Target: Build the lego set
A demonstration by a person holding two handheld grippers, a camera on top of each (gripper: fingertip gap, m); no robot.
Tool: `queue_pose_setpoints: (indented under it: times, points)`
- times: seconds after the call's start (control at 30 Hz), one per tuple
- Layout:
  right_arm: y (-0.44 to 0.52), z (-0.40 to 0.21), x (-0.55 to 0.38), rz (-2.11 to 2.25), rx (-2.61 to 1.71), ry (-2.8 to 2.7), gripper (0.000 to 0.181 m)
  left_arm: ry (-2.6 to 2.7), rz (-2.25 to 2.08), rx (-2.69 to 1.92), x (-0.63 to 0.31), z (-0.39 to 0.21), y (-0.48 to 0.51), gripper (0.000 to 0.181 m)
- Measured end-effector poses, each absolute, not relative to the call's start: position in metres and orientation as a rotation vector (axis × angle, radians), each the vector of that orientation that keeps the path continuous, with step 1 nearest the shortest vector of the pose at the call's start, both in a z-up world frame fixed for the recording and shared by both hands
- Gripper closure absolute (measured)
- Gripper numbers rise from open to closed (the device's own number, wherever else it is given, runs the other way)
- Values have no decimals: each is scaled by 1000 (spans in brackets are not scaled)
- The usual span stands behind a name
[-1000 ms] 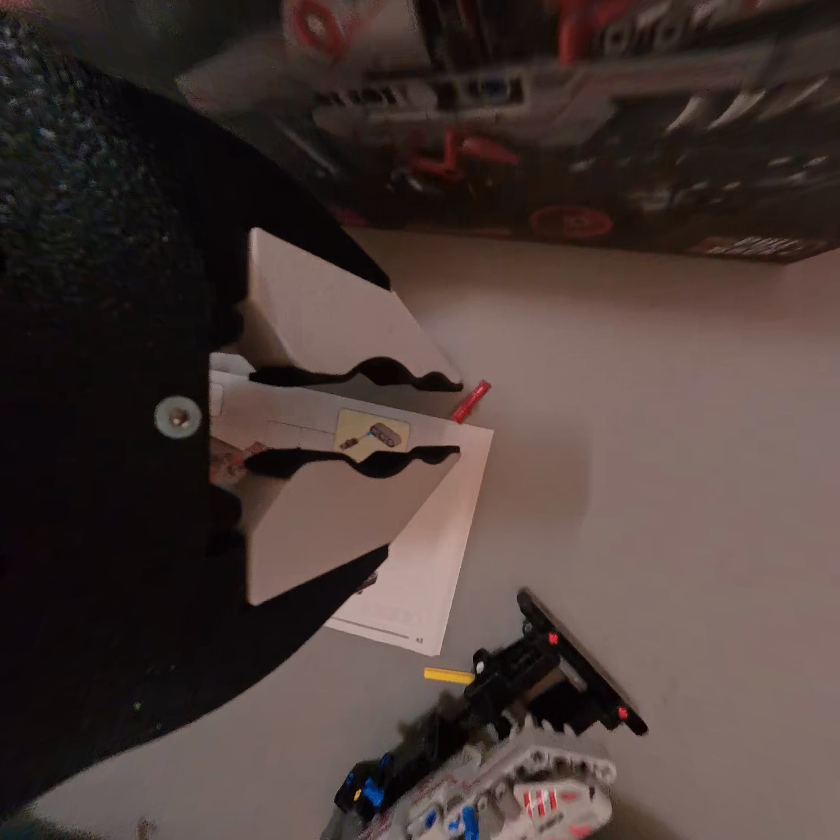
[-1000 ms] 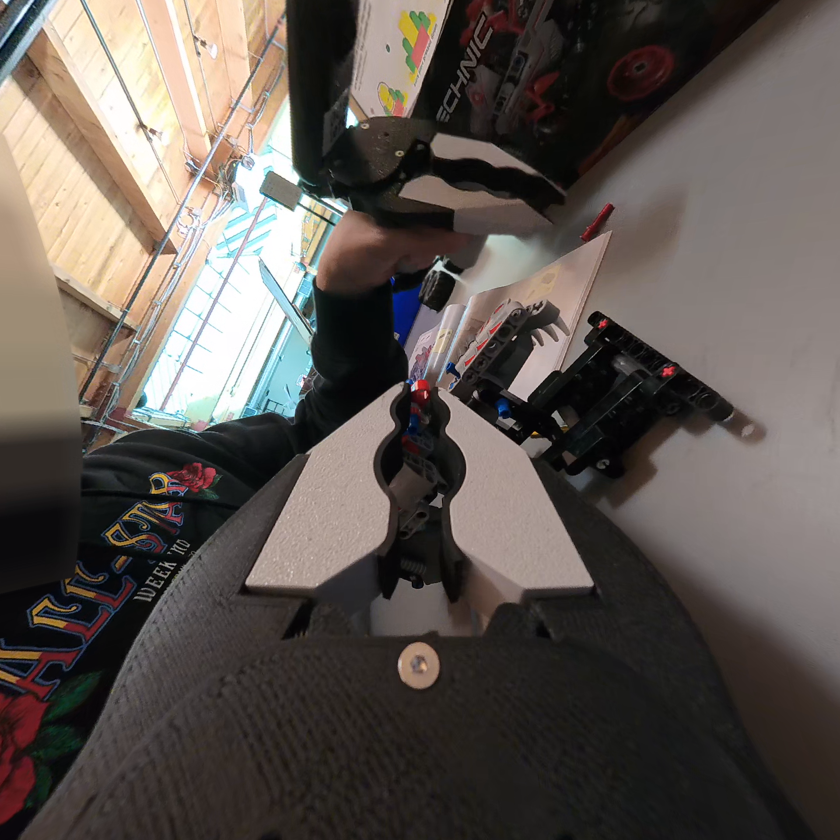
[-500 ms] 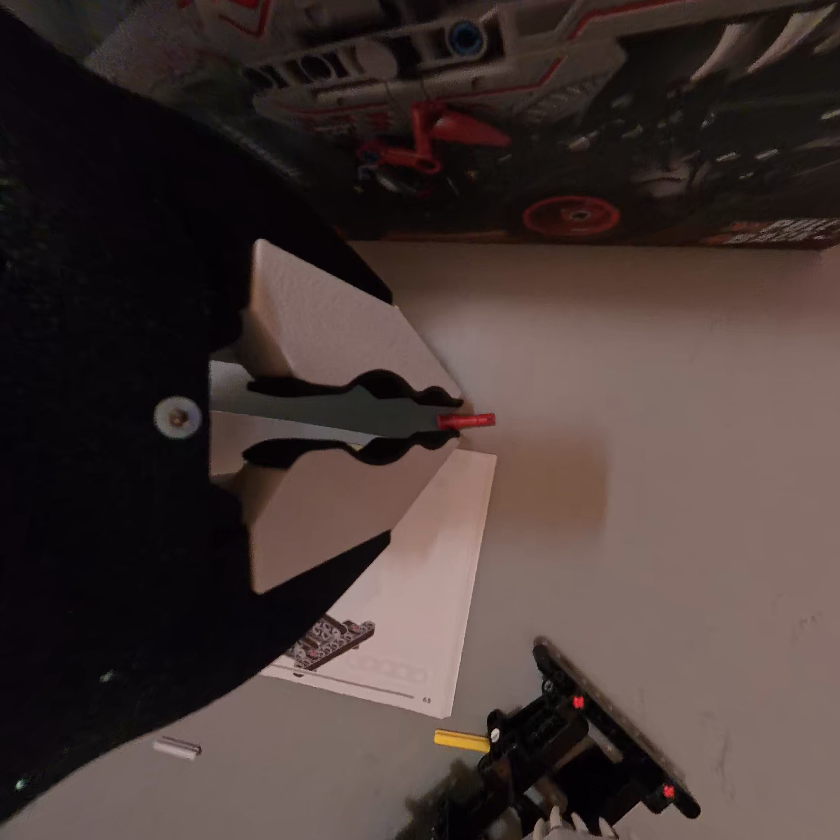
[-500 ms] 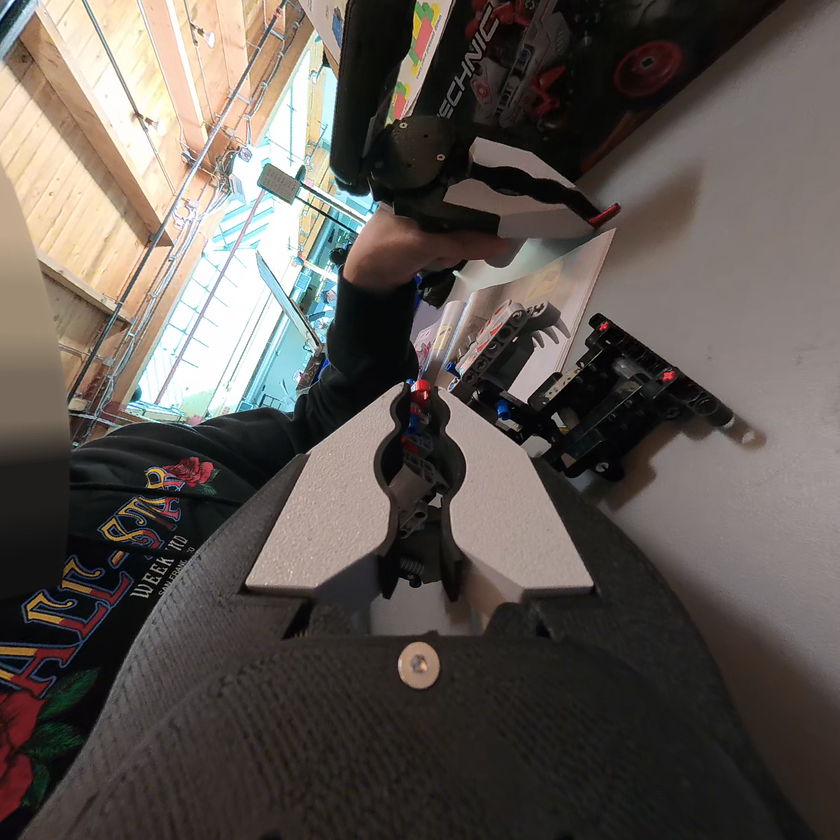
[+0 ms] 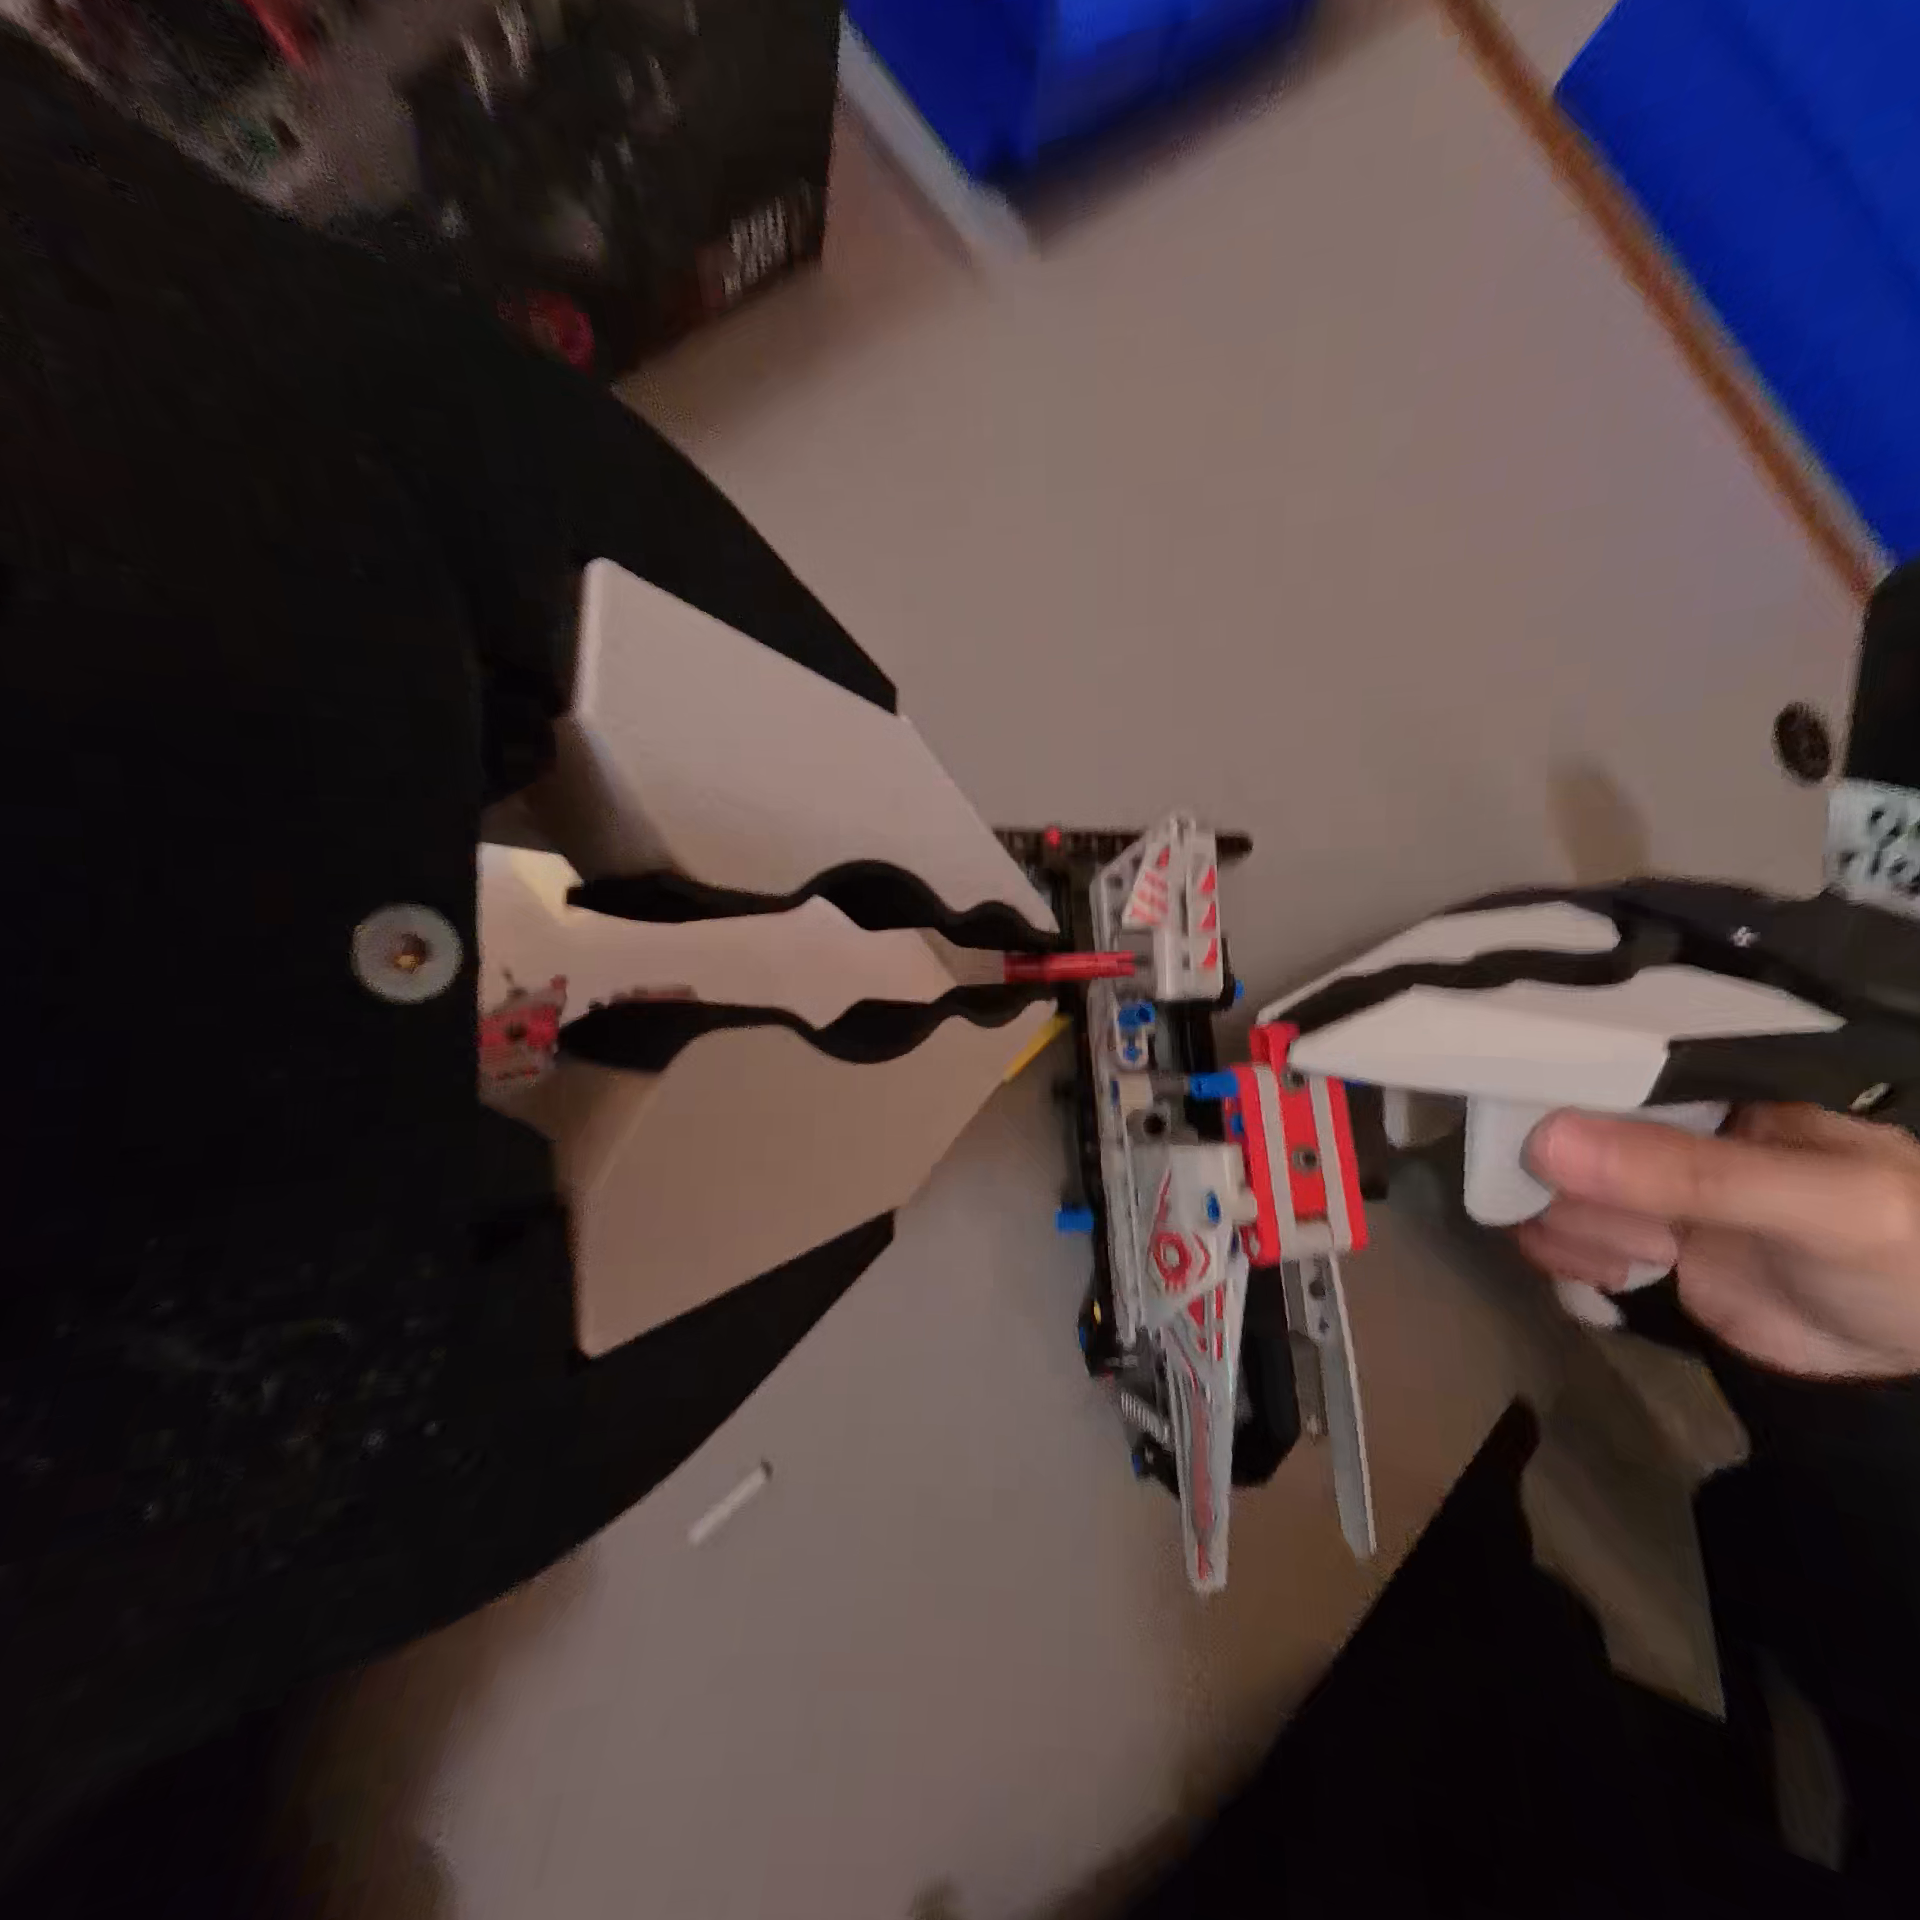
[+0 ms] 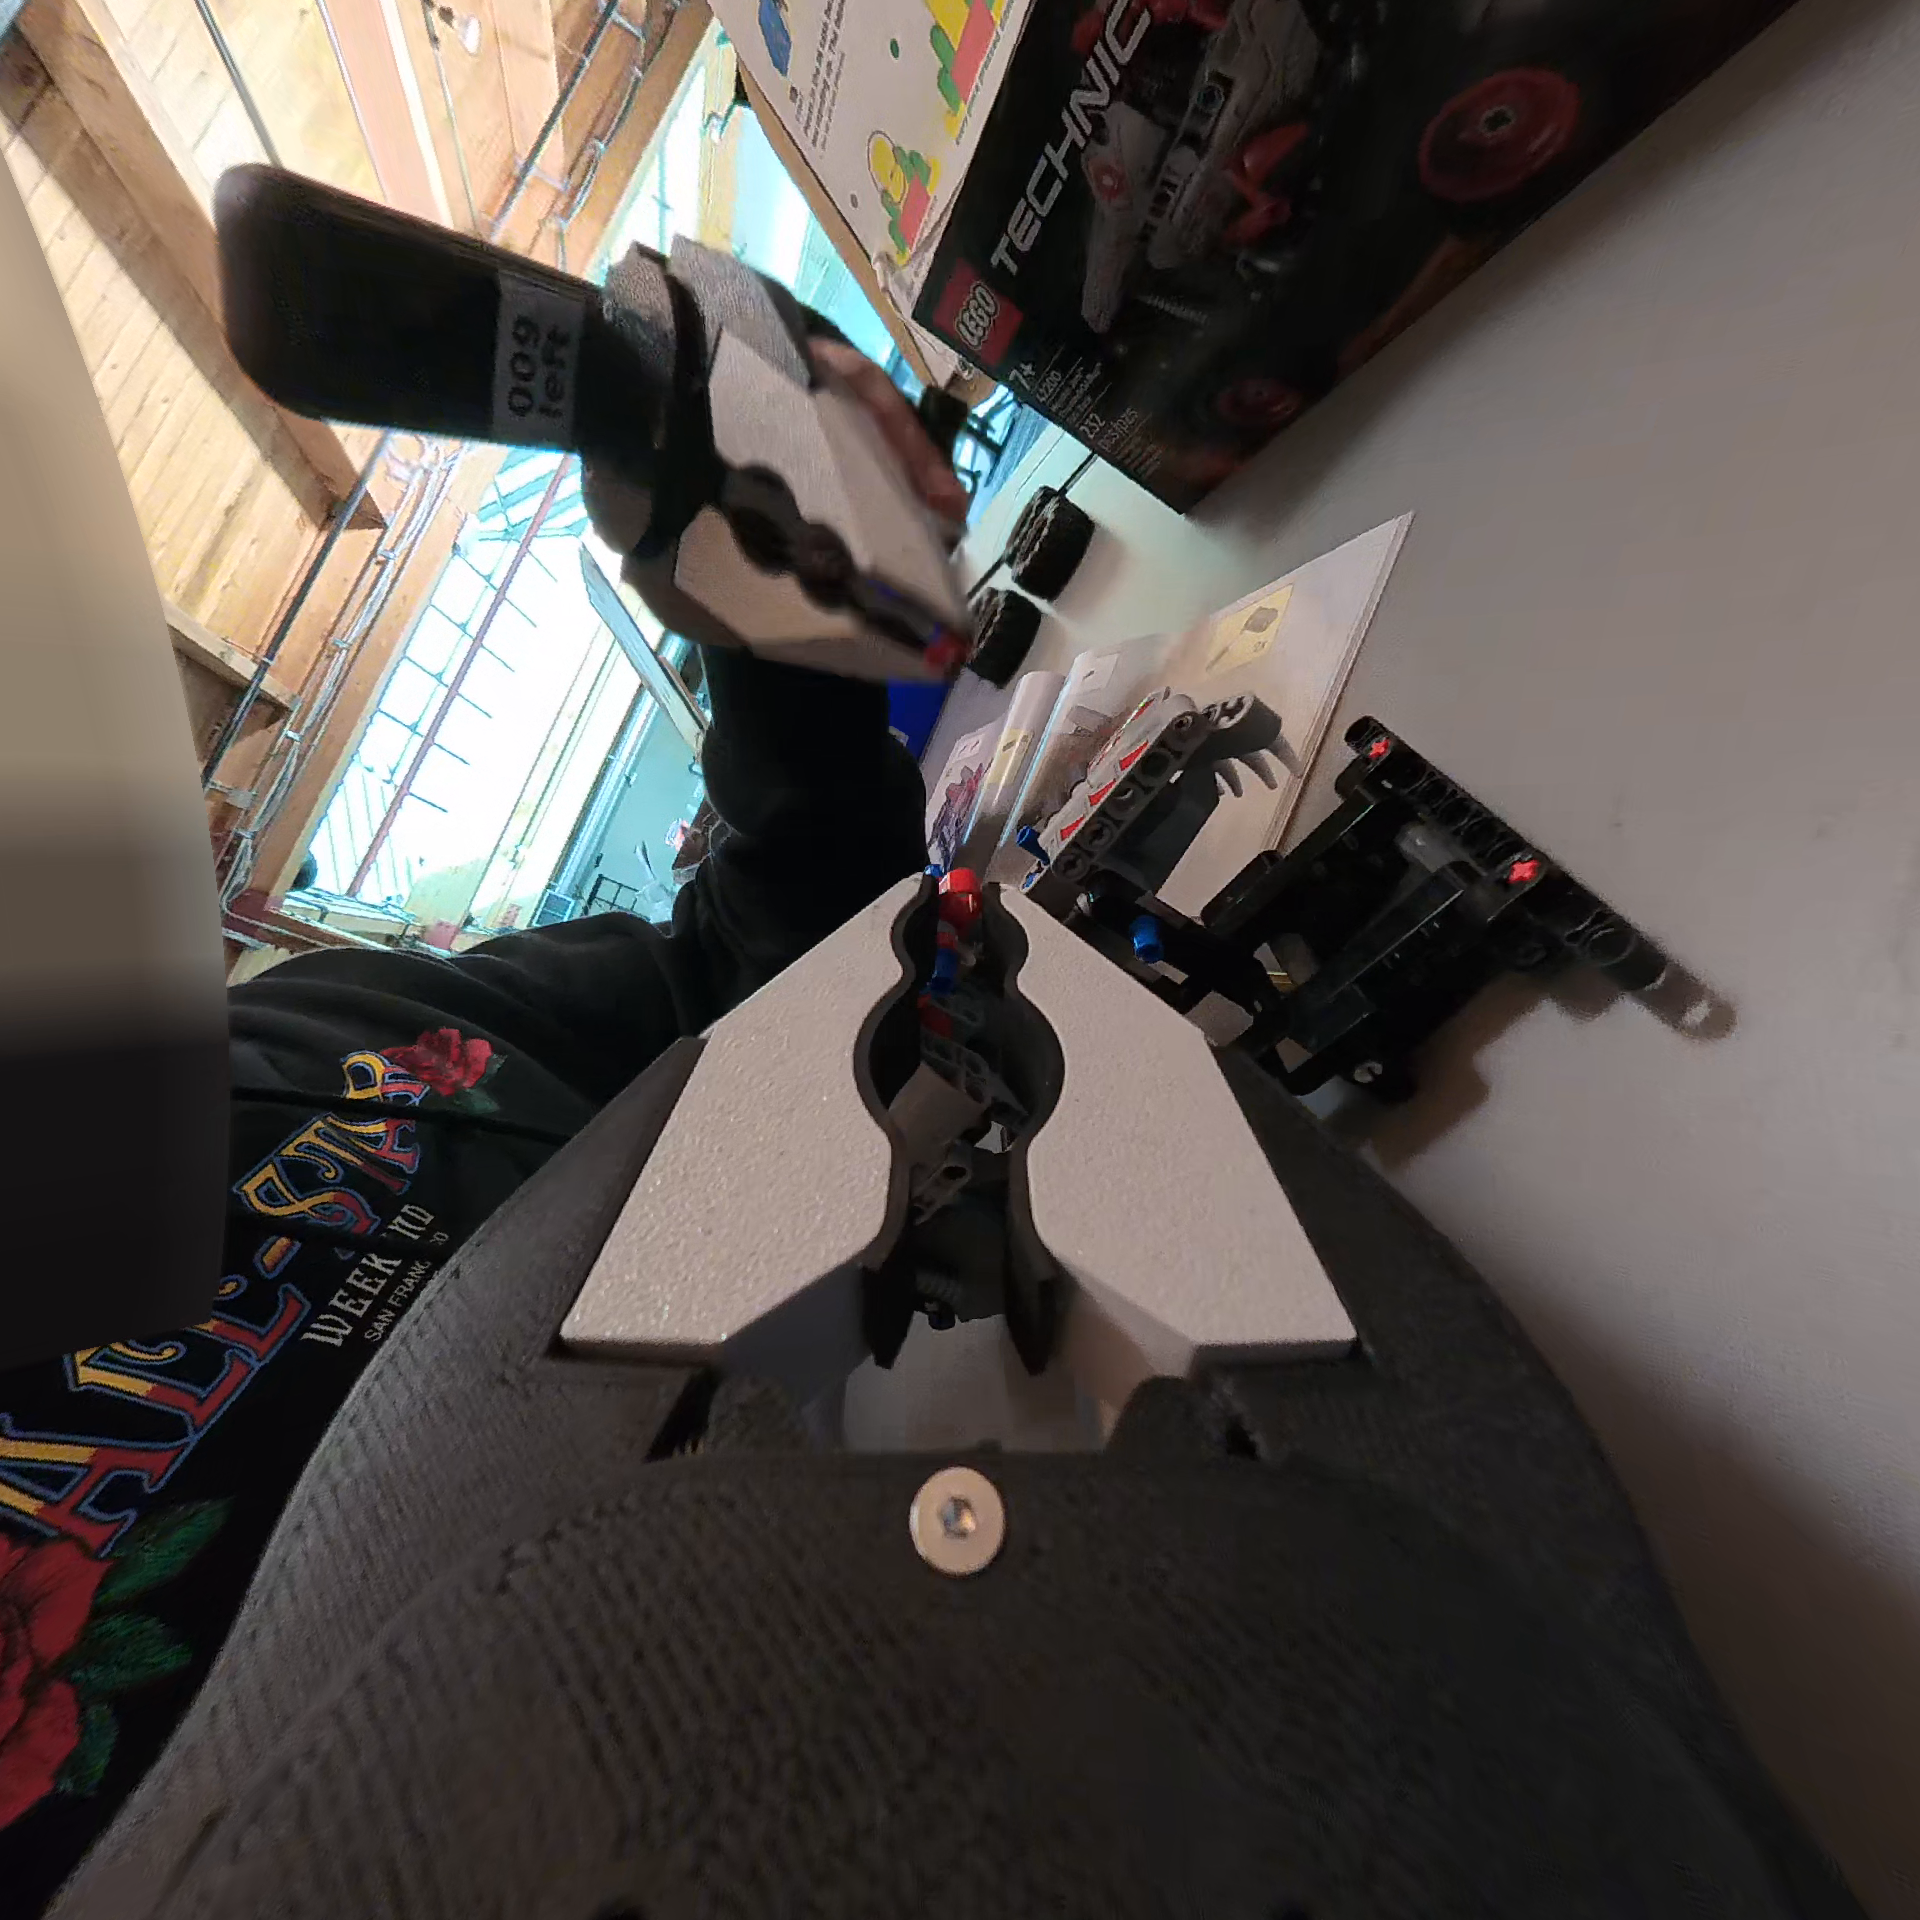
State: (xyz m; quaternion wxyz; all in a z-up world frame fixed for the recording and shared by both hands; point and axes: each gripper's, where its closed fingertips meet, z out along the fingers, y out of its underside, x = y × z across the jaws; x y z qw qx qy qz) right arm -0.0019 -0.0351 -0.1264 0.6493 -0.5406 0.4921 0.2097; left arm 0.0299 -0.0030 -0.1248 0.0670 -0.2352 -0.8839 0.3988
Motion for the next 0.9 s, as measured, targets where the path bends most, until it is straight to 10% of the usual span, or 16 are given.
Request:
queue_pose_setpoints:
  times: [0.9]
  points:
    - [-25, -126, -2, 468, -1275, 1132, 174, -2491, 868, -425, 3, -142, -15, 178]
